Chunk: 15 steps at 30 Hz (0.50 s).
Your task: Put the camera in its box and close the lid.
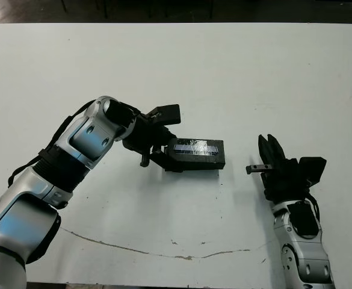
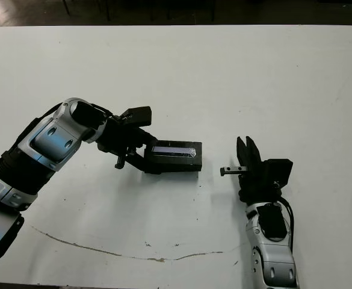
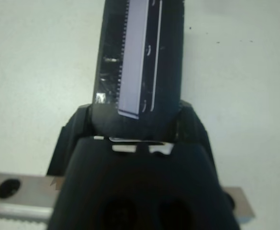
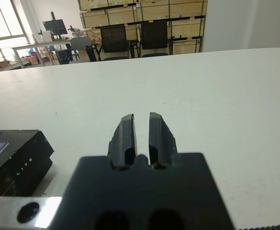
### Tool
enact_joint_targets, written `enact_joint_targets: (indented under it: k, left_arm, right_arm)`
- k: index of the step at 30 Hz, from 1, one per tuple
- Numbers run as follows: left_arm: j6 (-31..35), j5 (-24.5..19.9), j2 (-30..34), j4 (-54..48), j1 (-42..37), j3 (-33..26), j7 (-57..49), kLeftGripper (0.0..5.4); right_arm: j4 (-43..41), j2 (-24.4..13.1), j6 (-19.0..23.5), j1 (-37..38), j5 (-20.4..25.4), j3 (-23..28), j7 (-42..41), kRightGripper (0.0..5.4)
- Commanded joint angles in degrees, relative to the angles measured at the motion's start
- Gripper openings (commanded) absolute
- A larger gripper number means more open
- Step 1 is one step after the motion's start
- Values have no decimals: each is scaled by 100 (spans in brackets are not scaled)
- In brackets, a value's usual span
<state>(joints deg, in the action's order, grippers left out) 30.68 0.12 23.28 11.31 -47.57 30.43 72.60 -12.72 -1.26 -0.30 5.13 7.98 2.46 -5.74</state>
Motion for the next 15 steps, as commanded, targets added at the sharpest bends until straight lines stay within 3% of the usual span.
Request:
enact_joint_targets:
  k: [1, 15]
  left_arm:
    - [88, 105, 113, 8, 219, 123, -36, 183]
    - [941, 559, 330, -1258, 419, 268, -910, 183]
  right_arm:
    - [66, 3, 51, 85, -11, 7, 28, 0]
    - [156, 35, -86, 106, -57, -17, 31, 0]
